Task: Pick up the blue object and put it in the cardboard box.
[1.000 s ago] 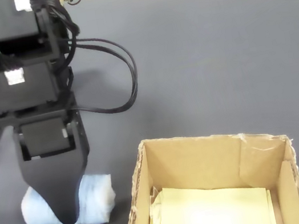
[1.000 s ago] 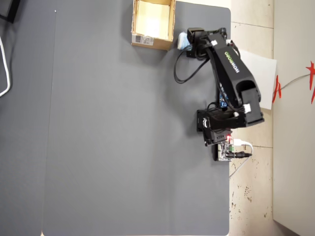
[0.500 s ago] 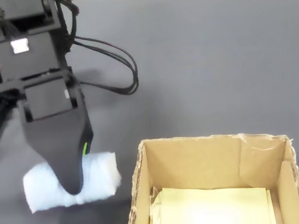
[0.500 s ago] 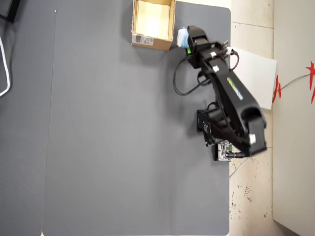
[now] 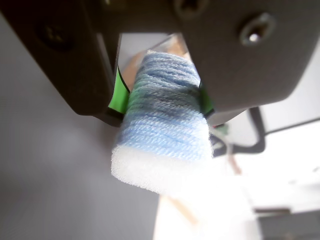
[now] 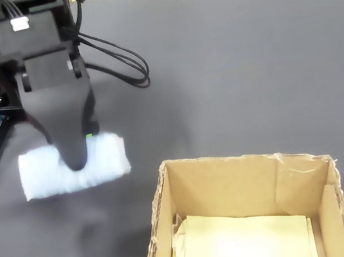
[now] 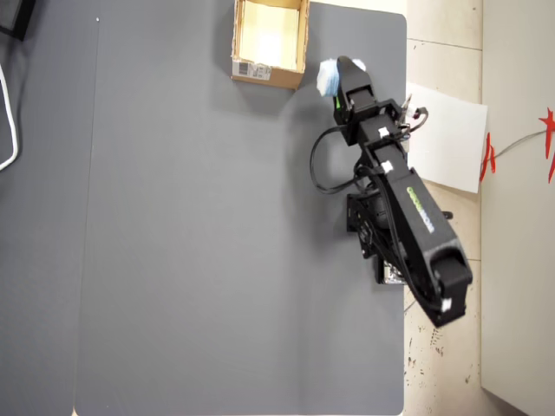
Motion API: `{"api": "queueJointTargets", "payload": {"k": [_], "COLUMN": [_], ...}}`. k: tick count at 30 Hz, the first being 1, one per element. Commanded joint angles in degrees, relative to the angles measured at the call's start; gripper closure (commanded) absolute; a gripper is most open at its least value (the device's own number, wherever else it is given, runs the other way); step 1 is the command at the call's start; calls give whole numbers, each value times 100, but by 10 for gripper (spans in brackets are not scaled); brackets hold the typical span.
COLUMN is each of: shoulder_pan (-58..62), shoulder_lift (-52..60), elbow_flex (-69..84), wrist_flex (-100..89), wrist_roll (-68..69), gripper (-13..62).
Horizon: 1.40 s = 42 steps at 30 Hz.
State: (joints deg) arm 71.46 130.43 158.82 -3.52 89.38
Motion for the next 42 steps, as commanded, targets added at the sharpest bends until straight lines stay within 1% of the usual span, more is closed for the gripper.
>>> {"api": "queueJointTargets", "payload": {"k": [1, 11, 12, 17, 19, 21, 27, 33, 34, 36, 39, 42], "shoulder_pan": [-167, -1222, -1529, -1854, -1925, -1925, -1942, -1986, -2004, -2021, -2048, -2171], "shoulder_lift": [325, 334, 176, -659, -1283, -1591, -2136, -2681, -2777, -2812, -2821, -2628], "elbow_flex": [-158, -800, -1099, -1907, -2531, -2821, -3357, -3885, -4017, -4052, -4052, -3894], "wrist_flex": [-896, -1415, -1415, -1248, -712, -255, 554, 642, 738, 817, 870, 835], "wrist_roll": [264, 255, 255, 211, 220, 202, 53, 0, 18, 9, -53, -62], "gripper": [325, 325, 325, 324, 324, 324, 321, 317, 250, 213, 186, 185]}}
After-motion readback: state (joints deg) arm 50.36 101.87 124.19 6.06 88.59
